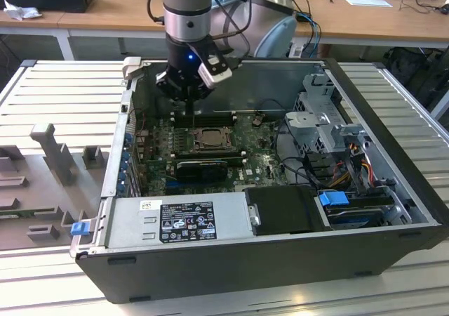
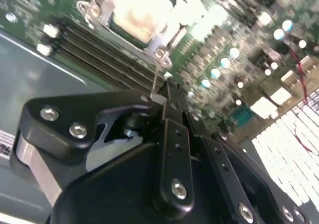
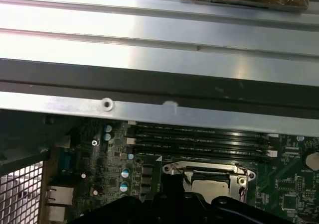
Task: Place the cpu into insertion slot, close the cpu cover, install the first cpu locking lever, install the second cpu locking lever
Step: 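Install the first cpu locking lever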
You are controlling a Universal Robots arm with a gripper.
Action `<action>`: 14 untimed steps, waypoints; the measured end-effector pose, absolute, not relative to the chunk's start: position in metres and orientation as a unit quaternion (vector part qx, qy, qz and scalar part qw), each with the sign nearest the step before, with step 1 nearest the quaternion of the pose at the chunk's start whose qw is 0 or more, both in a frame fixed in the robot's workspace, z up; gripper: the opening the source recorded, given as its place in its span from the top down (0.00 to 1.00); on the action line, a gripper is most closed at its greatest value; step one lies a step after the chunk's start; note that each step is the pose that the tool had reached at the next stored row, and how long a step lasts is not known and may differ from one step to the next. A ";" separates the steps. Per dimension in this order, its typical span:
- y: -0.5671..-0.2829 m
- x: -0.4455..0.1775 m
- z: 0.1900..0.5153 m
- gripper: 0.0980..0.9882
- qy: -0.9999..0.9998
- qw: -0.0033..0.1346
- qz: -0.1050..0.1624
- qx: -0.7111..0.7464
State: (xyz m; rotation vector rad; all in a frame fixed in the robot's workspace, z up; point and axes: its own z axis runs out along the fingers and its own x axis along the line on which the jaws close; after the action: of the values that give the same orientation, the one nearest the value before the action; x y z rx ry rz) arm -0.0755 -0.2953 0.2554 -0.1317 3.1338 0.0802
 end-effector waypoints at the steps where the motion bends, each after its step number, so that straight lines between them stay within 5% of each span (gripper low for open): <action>1: -0.295 -0.072 0.255 0.99 0.999 0.002 0.026 -0.042; 14: -0.296 -0.051 0.240 0.99 0.998 0.003 0.050 -0.042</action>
State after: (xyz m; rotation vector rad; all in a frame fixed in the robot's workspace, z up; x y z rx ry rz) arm -0.0514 -0.2960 0.2396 -0.1315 3.1290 0.1562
